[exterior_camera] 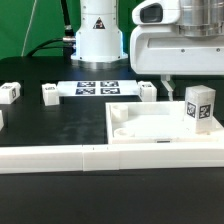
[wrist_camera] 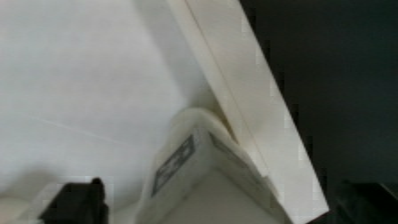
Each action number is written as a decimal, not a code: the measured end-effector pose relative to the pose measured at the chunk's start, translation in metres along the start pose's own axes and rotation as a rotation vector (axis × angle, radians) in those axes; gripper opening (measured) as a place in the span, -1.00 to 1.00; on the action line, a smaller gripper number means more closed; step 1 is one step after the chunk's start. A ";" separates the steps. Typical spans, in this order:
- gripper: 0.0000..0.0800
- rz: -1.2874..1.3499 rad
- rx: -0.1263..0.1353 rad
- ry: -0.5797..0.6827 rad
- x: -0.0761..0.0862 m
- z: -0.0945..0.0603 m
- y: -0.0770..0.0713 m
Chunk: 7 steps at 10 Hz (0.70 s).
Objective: Assemble one leg
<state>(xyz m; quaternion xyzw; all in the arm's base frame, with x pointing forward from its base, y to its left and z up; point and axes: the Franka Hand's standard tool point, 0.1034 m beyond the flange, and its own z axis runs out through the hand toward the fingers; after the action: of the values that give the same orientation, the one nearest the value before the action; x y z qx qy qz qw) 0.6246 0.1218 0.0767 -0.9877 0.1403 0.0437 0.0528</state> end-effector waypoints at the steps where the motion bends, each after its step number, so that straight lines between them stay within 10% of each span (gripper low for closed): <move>1: 0.62 -0.097 -0.009 -0.001 -0.001 0.001 0.000; 7: 0.58 -0.495 -0.032 0.009 0.000 0.002 -0.005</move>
Offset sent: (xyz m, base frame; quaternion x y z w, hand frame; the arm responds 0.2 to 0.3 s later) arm -0.0040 0.0107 0.0046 -0.0304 0.0201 -0.2477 0.9681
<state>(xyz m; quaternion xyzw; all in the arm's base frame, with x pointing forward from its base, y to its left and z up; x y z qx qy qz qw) 0.6255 0.1267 0.0747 -0.9929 -0.1065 0.0272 0.0453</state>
